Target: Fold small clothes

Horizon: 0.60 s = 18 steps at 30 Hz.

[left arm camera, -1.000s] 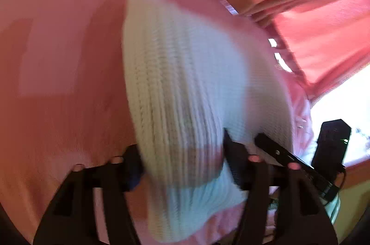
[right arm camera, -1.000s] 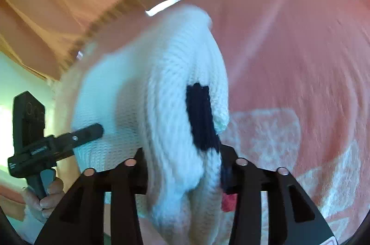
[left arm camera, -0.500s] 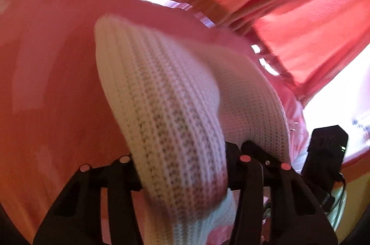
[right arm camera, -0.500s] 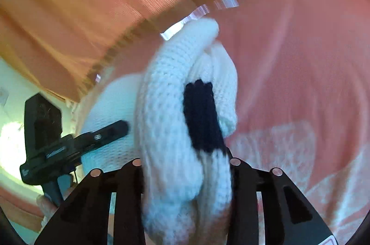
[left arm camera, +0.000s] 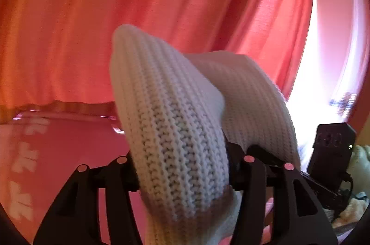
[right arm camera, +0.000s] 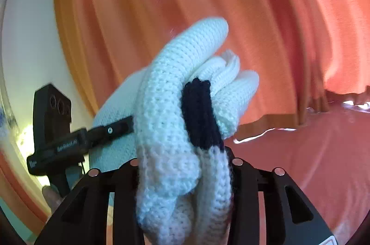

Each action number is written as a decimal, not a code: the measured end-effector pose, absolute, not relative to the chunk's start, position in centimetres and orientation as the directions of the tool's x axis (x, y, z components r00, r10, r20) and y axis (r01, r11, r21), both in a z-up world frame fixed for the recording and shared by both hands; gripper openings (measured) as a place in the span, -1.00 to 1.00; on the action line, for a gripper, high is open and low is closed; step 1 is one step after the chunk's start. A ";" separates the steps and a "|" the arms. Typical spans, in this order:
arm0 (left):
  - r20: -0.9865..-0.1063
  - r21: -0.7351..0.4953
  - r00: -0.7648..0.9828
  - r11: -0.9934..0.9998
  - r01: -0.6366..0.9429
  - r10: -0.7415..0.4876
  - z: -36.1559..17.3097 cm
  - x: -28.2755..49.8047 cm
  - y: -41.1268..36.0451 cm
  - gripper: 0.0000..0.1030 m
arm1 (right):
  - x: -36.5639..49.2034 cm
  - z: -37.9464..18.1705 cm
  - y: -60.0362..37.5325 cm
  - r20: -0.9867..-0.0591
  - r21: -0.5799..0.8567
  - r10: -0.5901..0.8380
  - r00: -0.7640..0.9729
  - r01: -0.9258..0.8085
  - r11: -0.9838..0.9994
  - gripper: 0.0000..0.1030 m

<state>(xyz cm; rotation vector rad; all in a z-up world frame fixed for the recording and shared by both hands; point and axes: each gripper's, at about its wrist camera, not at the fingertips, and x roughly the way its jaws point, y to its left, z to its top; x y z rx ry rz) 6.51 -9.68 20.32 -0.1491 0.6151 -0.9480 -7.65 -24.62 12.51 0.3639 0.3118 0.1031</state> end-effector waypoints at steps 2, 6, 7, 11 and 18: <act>-0.485 -0.373 0.458 0.650 0.662 -0.745 17.6 8.9 -7.9 0.34 | -4.9 10.3 -23.8 -0.336 0.391 0.193 0.922 -0.050 0.919 0.11; -0.728 -0.284 0.519 0.887 0.365 -0.447 7.7 14.5 -4.2 0.59 | 2.2 0.5 -24.1 -0.648 0.361 0.174 0.741 0.098 0.927 0.10; -0.802 -0.244 0.474 0.924 0.294 -0.362 5.0 15.7 -3.2 0.45 | 2.7 -0.9 -24.5 -0.679 0.378 0.171 0.714 0.141 0.915 -0.02; -0.836 -0.226 0.451 0.945 0.236 -0.312 3.2 15.3 0.9 0.40 | 1.9 -0.1 -24.1 -0.631 0.453 0.247 0.736 0.091 0.887 -0.21; -0.786 -0.271 0.459 0.898 0.347 -0.414 5.0 12.1 -1.7 0.68 | 2.0 1.2 -18.1 -0.653 0.218 0.148 0.742 -0.003 0.976 -0.76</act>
